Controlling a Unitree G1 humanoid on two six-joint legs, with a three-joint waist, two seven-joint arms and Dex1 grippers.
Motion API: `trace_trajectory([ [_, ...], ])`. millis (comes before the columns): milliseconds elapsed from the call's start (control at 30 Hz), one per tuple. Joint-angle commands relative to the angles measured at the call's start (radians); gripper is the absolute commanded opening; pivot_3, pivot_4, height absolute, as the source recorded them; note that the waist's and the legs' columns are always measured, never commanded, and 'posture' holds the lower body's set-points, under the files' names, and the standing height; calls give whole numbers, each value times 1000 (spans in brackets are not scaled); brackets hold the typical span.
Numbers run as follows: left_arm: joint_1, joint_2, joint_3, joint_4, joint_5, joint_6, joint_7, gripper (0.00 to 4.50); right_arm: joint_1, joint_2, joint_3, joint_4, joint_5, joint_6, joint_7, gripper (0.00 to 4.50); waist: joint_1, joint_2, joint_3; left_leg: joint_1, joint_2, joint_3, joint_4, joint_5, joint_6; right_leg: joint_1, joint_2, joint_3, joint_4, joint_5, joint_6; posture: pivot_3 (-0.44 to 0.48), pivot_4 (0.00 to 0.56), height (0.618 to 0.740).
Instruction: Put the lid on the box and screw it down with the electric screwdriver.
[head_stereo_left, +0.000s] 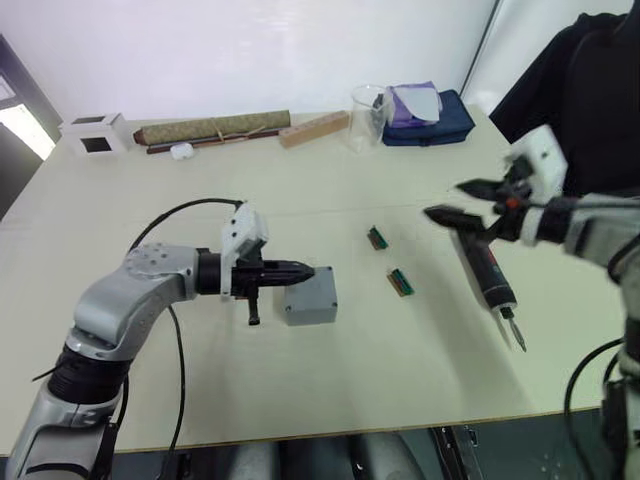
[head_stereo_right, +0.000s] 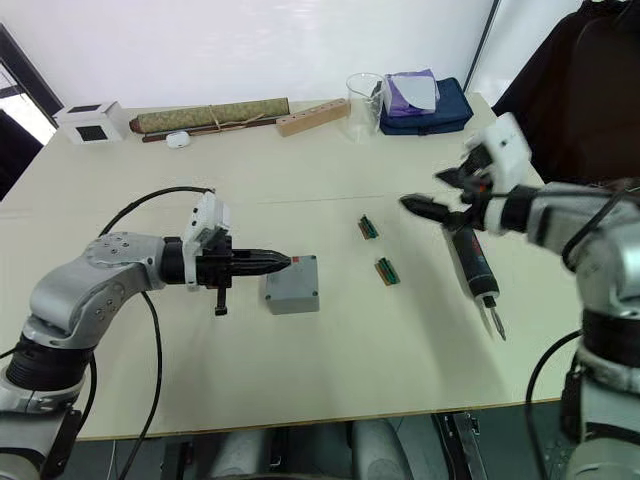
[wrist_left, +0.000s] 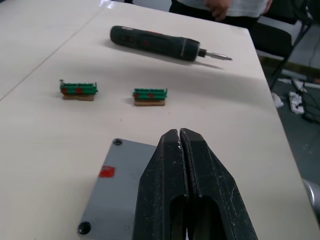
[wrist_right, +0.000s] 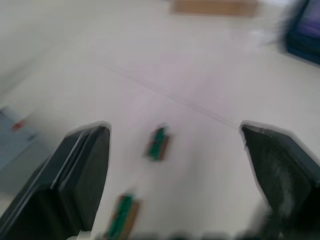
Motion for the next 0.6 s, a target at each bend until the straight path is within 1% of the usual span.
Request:
trace_trajectory([
  [33,-28,19,-22,-41,11,-38,-45,0,-56,-181,173,83,35,256,71,4465,5,0,0,0,0,0,-1,0,0,0,0,0,-1,0,0,0,150,740],
  [100,-36,15,-37,-48,20,-40,-46,0,-55,-227,227,94,52,250,117,4465,3,0,0,-1,0,0,-1,0,0,0,0,0,-4,0,0,0,150,740],
  [233,-32,16,-52,-55,33,-65,-56,0,-93,-231,376,223,55,273,121,4465,-5,0,0,-1,0,3,-1,0,0,0,0,1,-5,0,0,0,150,740],
  [367,-13,5,-61,-89,38,-59,-25,0,-136,-226,554,338,-54,180,174,4465,-3,0,0,-1,0,2,-1,0,0,-1,0,1,-5,0,1,0,150,740],
  [433,-2,4,-57,-108,30,-47,-10,0,-151,-238,615,365,-83,144,221,4465,-2,0,0,-1,0,2,0,0,0,-1,0,1,-5,0,1,0,150,740],
  [600,42,4,-39,-166,3,-7,42,0,-217,-219,767,468,-187,52,349,4465,-3,0,0,-1,1,2,0,0,0,-1,0,1,-5,0,1,0,150,740],
])
